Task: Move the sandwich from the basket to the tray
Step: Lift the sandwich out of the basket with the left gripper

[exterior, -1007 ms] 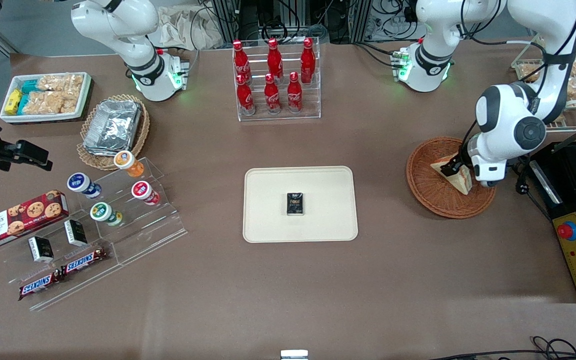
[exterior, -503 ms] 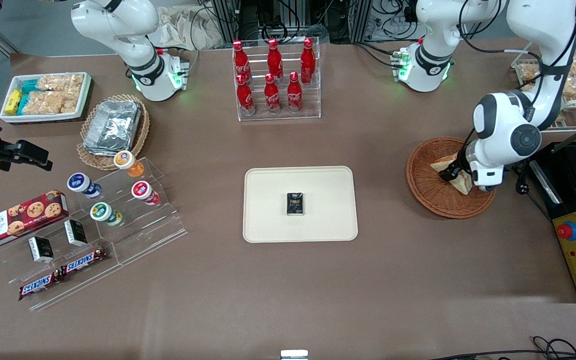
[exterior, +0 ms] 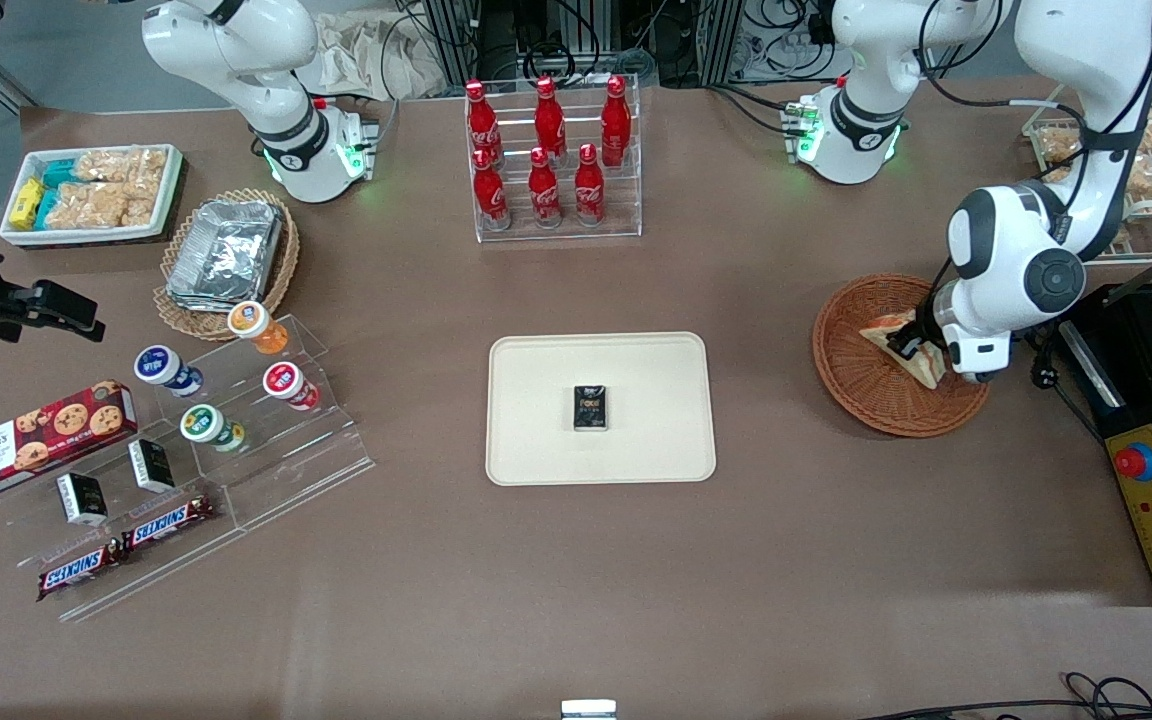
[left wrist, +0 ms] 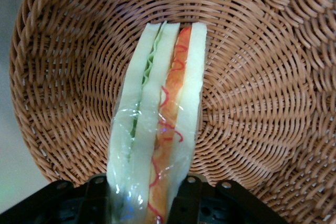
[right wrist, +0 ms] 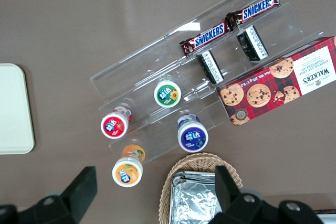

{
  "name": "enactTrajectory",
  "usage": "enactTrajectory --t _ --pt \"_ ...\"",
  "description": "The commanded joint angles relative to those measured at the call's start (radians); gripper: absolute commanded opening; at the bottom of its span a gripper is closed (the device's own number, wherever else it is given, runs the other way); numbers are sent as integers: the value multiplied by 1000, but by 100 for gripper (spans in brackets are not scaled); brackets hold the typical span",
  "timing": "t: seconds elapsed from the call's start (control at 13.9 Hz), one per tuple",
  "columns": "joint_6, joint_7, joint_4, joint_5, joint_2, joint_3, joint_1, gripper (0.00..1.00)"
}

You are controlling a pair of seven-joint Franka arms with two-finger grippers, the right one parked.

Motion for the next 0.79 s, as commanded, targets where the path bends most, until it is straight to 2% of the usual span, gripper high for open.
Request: enactTrajectory --t 0.0,0.29,0.5,0.72 --pt "-14 -32 7 13 -33 -7 3 34" --pt "-196 -24 83 31 -102 -12 2 34" --pt "-443 -16 266 31 -100 -15 -6 33" --pt "-577 -15 402 31 -100 -50 -15 29"
